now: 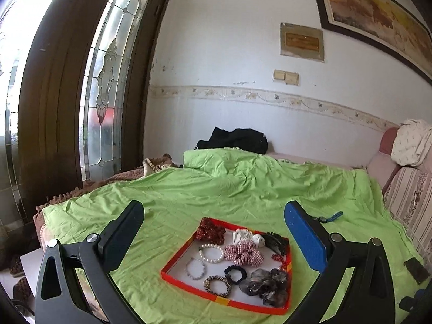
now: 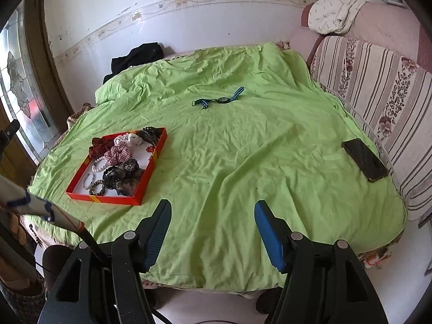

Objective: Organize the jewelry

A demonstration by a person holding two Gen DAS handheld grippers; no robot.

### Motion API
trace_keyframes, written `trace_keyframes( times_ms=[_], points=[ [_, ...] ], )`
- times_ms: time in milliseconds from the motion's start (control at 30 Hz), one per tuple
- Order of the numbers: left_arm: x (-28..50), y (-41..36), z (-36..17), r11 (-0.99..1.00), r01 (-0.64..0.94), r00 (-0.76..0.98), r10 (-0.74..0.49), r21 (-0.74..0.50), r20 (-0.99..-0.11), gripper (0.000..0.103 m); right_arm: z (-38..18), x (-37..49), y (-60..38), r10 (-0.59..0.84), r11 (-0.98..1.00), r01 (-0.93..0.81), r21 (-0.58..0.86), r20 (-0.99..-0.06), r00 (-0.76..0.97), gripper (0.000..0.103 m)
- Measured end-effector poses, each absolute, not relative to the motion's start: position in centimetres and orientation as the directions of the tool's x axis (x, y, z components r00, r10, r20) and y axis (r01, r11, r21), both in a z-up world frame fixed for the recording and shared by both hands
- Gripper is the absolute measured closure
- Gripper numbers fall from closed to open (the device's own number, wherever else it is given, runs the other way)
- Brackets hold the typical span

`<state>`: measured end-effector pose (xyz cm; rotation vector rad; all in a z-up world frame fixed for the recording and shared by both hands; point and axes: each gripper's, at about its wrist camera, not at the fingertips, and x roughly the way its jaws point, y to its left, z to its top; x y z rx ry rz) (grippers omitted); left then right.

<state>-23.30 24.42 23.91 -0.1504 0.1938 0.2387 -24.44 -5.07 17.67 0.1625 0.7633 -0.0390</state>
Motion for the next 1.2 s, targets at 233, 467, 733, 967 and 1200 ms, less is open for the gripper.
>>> trace_keyframes(
  times_ms=[233,467,733,967,1200],
  points=[
    [-22.8,23.9,23.8,0.962,-0.244,0.948,0.209,-0.124,-0.242,0.000,17.5,-24.8,-5.1,0.013,0.989,0.091,0.113,-0.696,0.718,0.035],
    [-22.5,23.0,23.2,0.968,-0.246,0.942,0.225,-0.058,-0.249,0.000,16.7,-24.3,-5.4,0.025,0.988,0.092,0.128,-0.703,0.710,0.034],
    [-22.3,22.9,22.4,0.970,-0.235,0.945,0.215,-0.055,-0.249,0.000,15.2,-23.7,-4.0,0.025,0.994,0.056,0.089,-0.717,0.697,0.034],
    [-21.7,23.0,21.7,0.970,-0.232,0.938,0.203,-0.075,-0.280,0.000,14.8,-23.6,-4.0,0.010,0.995,0.063,0.077,-0.714,0.700,0.032],
    [-21.3,23.5,21.0,0.975,-0.216,0.927,0.188,-0.051,-0.324,0.000,14.3,-23.1,-2.7,0.007,0.998,0.039,0.047,-0.722,0.692,0.031]
  ],
)
